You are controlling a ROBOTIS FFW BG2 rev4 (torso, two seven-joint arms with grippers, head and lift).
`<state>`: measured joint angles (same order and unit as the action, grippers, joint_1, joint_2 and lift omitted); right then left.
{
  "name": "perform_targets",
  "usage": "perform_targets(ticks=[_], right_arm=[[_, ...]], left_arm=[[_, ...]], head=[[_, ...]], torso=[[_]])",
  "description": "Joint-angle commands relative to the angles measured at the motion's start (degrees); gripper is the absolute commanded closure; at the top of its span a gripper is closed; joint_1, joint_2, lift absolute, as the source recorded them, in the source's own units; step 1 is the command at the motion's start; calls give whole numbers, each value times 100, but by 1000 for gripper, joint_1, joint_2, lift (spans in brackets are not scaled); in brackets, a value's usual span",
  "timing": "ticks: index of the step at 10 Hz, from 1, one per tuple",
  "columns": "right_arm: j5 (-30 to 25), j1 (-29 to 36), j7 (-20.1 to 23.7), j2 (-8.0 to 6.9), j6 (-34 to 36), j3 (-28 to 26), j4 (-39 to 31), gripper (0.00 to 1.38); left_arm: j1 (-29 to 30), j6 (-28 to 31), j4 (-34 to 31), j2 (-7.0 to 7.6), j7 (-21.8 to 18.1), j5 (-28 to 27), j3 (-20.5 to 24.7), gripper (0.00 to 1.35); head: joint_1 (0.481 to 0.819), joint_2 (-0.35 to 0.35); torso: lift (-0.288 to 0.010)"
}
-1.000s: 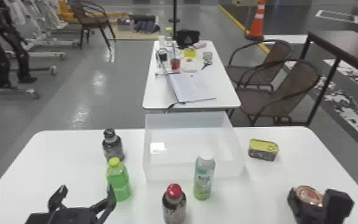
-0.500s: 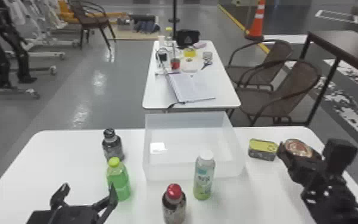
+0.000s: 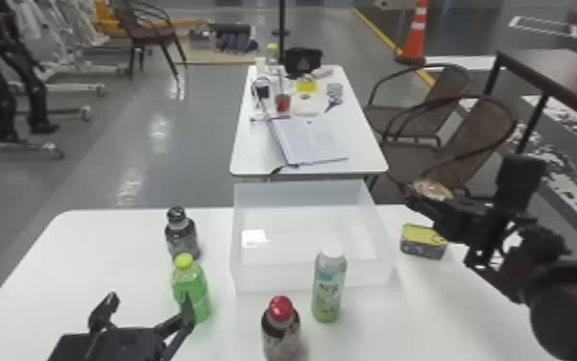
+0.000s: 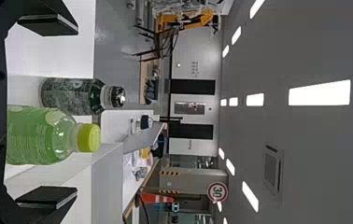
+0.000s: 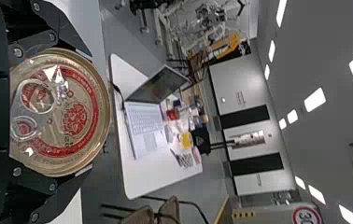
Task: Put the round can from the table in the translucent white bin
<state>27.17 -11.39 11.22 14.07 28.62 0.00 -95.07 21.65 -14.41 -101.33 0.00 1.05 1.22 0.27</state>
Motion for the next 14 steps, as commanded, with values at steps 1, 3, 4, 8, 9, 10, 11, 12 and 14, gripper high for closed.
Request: perform_targets(ticks=[1, 3, 4, 8, 9, 10, 11, 12, 14], right_arm=[[-1, -531, 671, -9, 469, 9, 446, 797], [-124, -1058, 1550, -115, 566, 17, 1307, 797], [-89, -1208, 1726, -211, 566, 17, 1694, 797], [-142, -1797, 2402, -343, 698, 264, 2907, 797], [-195, -1920, 2508, -343, 865, 307, 3065, 797], [-326, -2104, 2745, -343, 944, 378, 3329, 797], [-493, -2262, 2930, -343, 1014, 457, 3548, 797], [-564, -2368, 3044, -352, 1032, 527, 3768, 797], [-713, -2438, 3202, -387, 1023, 536, 4093, 797]], left_arm=[[-20, 35, 16, -15, 0, 1, -18, 96], [-56, 53, 34, -15, 0, 1, -53, 96], [-56, 53, 52, -15, 9, 10, -53, 96], [-91, 88, 69, -15, 0, 28, -71, 96], [-117, 97, 87, -15, 0, 28, -89, 96], [-126, 105, 96, -15, 0, 28, -97, 96], [-126, 105, 96, -15, 0, 28, -97, 96], [-135, 114, 113, -15, 0, 28, -115, 96], [-161, 114, 131, -15, 0, 36, -132, 96]], head=[[549, 0], [549, 0], [549, 0], [549, 0], [549, 0], [549, 0], [549, 0], [549, 0], [549, 0]], torso=[[-100], [-100], [-100], [-100], [-100], [-100], [-100], [-100], [-100]])
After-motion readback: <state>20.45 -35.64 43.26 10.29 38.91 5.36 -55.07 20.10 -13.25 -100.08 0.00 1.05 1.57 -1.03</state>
